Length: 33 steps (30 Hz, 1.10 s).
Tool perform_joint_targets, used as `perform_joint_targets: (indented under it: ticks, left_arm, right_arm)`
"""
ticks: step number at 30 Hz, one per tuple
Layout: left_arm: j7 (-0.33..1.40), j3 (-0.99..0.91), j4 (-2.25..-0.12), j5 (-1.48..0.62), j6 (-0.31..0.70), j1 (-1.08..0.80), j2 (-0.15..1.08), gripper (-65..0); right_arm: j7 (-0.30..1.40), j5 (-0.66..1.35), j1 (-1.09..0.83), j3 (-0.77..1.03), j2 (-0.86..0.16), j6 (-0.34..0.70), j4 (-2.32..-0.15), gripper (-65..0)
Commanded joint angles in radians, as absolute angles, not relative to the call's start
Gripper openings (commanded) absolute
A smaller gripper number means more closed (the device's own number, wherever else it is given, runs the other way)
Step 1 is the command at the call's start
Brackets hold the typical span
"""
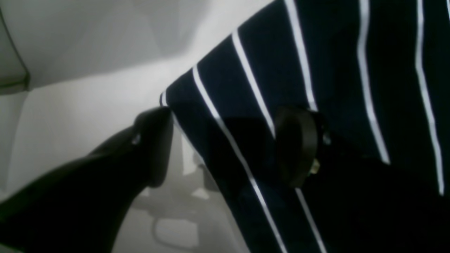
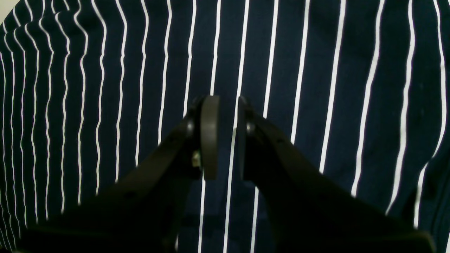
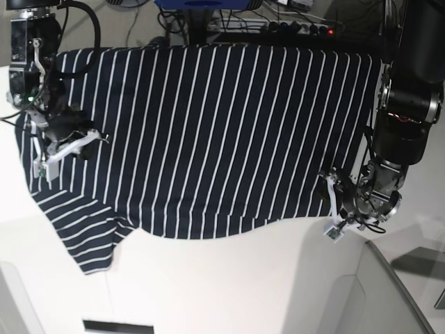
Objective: Layout the t-shirt on the table in an organized manner, then fold the t-shirt properly
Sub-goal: 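Hold the shirt with the right gripper and pull the left gripper's edge outward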
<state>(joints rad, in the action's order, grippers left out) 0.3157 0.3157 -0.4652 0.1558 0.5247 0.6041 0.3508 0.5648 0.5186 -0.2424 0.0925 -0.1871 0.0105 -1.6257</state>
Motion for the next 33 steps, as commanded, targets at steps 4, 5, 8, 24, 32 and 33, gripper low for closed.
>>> perform_joint_targets:
  ticks: [4, 5, 8, 24, 32, 33]
  left_arm:
    - [0.280, 0.318, -0.433, 0.170, 0.524, 0.590, 0.331, -27.6]
    - [0.275, 0.318, -0.435, 0.170, 0.524, 0.590, 0.329, -33.9]
    - [0.274, 0.318, -0.437, 0.170, 0.519, 0.581, 0.328, -58.7]
    - [0.349, 0.183, -0.762, 0.168, 0.518, 0.409, 0.344, -65.0]
    - [0.498, -0.131, -0.986, 0.170, 0.526, 0.369, 0.381, -65.0]
    - [0.503, -0.133, -0.986, 0.170, 0.526, 0.369, 0.384, -65.0]
  right_arm:
    - [0.544, 0.526, -0.229, -0.007, -0.203, 0.016, -1.649, -55.2]
    - [0.541, 0.526, -0.229, -0.024, -0.203, 0.016, -1.649, -55.2]
    - [0.539, 0.526, -0.226, -0.051, -0.197, 0.016, -1.646, -55.2]
    - [0.538, 0.526, -0.165, -0.199, -0.197, 0.016, -1.646, -55.4]
    - [0.538, 0.526, -0.154, -0.226, -0.194, 0.015, -1.639, -55.4]
    - [0.538, 0.526, -0.154, -0.226, -0.194, 0.015, -1.639, -55.4]
